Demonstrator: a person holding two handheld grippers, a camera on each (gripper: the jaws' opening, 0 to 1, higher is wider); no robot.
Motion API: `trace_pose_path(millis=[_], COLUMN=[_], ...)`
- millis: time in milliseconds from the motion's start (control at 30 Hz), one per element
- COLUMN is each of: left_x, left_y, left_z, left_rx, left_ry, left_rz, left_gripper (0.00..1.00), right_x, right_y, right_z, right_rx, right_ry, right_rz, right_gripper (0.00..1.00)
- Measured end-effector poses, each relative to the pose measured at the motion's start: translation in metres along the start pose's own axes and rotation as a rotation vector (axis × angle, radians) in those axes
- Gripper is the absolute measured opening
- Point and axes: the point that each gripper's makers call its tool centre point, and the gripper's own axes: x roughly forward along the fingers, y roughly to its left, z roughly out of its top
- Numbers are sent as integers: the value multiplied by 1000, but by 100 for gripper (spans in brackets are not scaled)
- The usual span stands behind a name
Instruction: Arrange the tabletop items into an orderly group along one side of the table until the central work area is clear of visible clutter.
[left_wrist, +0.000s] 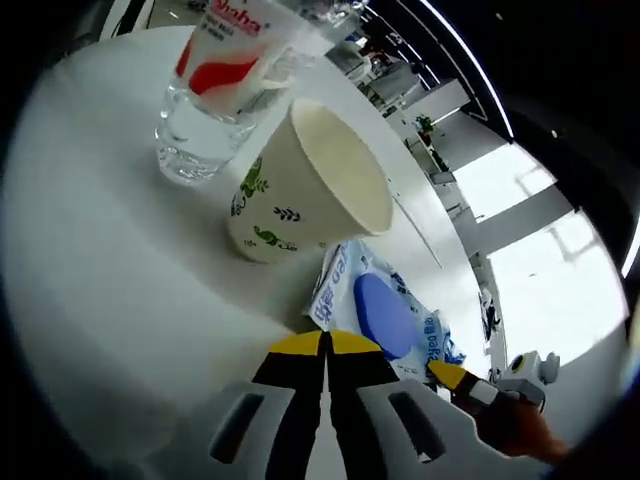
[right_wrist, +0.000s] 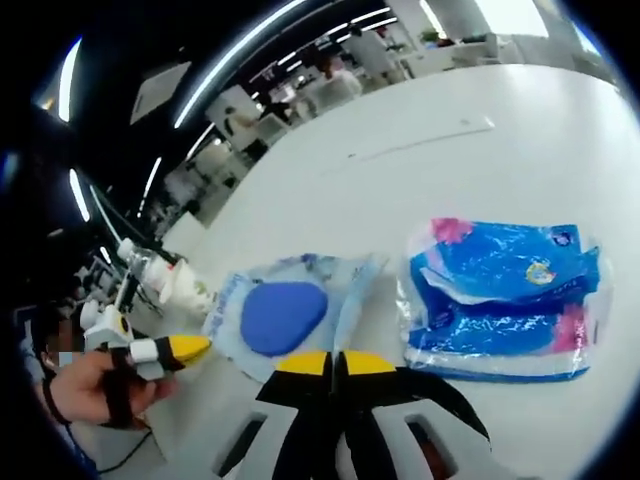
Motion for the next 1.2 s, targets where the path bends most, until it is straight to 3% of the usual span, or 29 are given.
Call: trace_pose_path(millis=[400,633,800,967,1200], left_x=[-5,-10,-18,-18,-12], left_y=[3,-1,-6,-11,-34], left_z=[-6,-9,-35,-54,-83], left_rx=[21,32,193,237,351], left_ry=[16,16,90,122,183], left_rz=[15,9,-5,-23,-71], left_gripper=[0,2,2,2,3], right_x=[-8,-17,-34,-48,-70], right_y=[-4,-5,-8,-15,-23], right_z=[6,0,-6,-14,-23], right_rx=[2,4,11,14,15], right_ry=[-11,-15,-29,-39,-65], right_rz=[-13,-16,-21,-34,-56], right_gripper=[13,14,16,15,20])
